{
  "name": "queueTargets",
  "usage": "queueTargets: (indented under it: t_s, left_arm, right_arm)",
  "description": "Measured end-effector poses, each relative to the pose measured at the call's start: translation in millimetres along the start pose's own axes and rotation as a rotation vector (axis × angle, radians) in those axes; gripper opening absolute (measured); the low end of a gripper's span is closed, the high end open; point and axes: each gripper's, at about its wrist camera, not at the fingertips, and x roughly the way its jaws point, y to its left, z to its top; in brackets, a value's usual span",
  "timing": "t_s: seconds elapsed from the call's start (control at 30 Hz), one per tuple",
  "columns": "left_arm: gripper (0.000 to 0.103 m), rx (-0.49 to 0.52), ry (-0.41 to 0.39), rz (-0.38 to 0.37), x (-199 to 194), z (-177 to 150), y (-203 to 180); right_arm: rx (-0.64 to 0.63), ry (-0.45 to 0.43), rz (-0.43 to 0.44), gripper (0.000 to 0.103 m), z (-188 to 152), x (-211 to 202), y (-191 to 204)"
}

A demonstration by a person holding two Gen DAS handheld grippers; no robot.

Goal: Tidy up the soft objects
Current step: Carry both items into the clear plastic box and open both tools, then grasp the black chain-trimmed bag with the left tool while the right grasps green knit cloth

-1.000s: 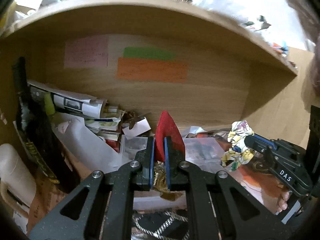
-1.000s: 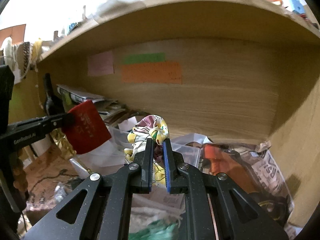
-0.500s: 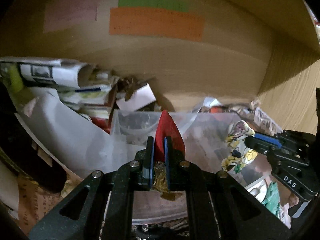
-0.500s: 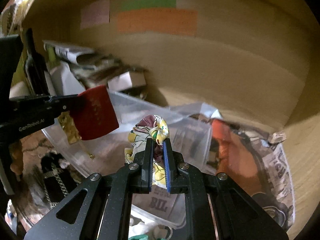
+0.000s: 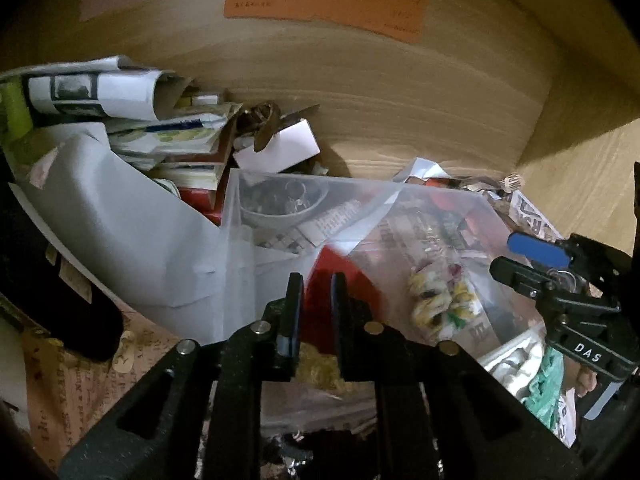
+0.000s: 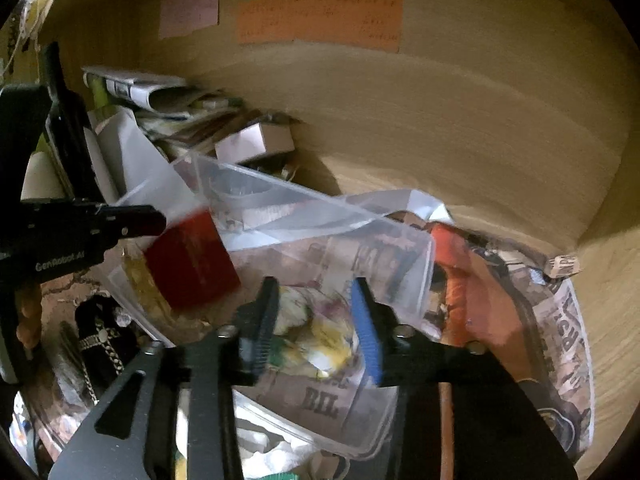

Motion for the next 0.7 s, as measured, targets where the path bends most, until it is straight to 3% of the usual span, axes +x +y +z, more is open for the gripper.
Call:
queueTargets:
  t_s: [0.1,0.23,0.37,0.57,0.7]
  left_arm:
    - [0.032,-0.004,-0.029,0.004,-12,0,1]
    - [0.037,0.005,-0.079,0.002,-35,0,0]
    - [0.053,0.025,-0.143,0.014,-63,-5,-4]
    - [0.069,0.062,-0.197,0.025,-93,-18,-10]
    - [0.076,0.068,-0.187,0.014,-97,-30,-11]
  right_arm:
    - [0.0,-0.04,-0.007,0.046,3,-12,2]
    - [0.001,-0.103,-0.021,0.054,4,-35,5]
    - [0.008,-0.156,-0.021,0.062,2,-56,7]
    - [0.023,-0.215,-0.03,0.069,-12,-83,7]
    - [0.04,-0.219,-0.029,0.071,-26,-93,8]
